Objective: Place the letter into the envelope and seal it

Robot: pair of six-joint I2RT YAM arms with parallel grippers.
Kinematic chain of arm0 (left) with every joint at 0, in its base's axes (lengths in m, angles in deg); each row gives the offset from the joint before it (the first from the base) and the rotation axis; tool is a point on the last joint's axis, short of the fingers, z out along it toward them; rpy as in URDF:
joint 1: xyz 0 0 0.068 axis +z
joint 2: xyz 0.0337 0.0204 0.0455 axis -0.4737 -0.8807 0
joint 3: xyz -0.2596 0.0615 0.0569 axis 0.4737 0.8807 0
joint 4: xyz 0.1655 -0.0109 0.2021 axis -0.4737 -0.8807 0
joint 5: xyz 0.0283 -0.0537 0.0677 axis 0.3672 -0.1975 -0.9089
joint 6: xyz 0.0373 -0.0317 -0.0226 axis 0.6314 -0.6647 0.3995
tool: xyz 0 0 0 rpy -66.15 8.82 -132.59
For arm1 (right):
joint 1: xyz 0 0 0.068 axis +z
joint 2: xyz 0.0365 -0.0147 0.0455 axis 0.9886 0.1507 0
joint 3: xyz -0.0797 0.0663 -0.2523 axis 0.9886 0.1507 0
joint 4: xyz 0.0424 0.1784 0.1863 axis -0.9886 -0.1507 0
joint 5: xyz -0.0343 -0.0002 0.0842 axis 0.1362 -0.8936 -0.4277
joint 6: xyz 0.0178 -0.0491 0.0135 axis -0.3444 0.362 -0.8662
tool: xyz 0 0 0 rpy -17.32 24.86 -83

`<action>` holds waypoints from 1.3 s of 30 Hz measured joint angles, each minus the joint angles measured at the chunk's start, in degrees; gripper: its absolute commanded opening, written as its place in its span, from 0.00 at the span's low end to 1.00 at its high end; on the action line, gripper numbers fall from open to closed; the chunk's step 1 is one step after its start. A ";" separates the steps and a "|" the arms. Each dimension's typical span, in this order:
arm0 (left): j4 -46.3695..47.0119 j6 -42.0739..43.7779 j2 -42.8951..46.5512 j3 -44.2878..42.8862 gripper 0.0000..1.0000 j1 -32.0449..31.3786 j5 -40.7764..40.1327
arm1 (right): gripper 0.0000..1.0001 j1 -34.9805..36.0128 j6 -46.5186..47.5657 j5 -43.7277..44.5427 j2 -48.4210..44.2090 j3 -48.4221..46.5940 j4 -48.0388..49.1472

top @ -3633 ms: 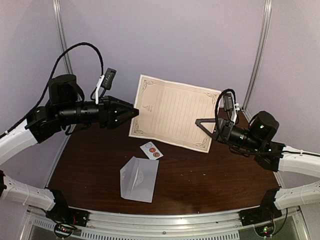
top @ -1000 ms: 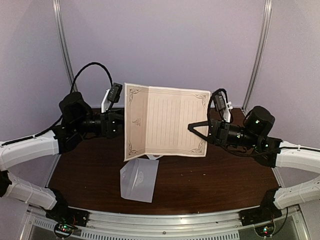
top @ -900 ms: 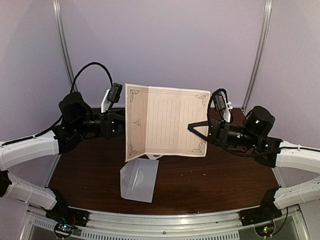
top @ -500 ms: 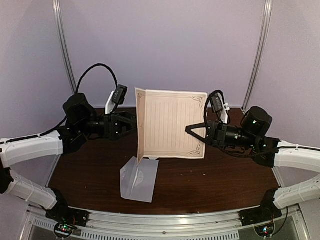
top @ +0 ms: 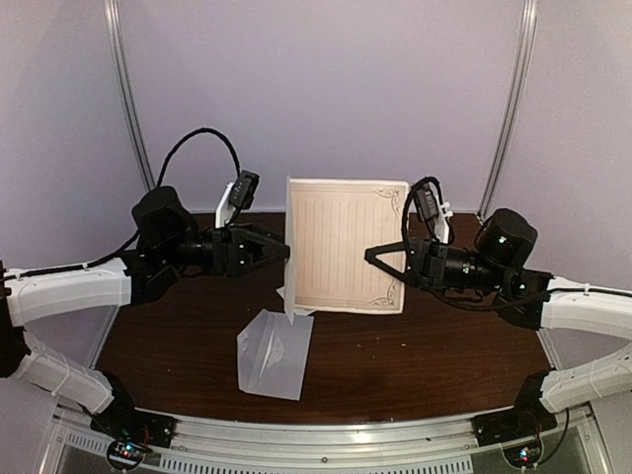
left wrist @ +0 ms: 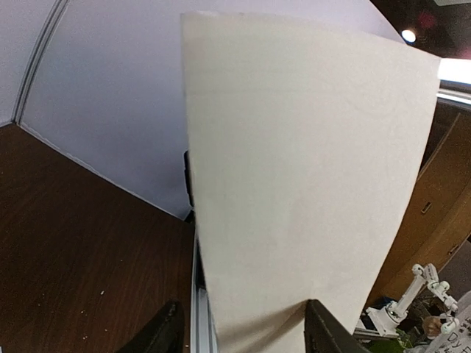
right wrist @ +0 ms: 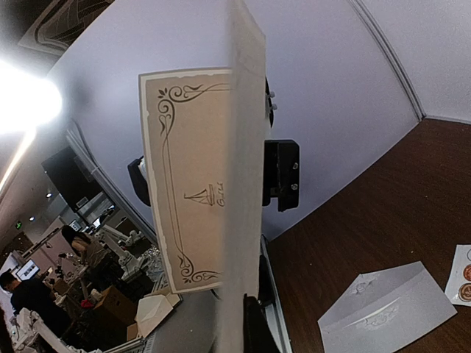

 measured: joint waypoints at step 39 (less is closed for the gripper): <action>-22.93 14.78 0.92 -4.79 0.00 -1.33 -7.48 | 1.00 -1.79 10.95 9.79 -5.73 -8.76 -20.48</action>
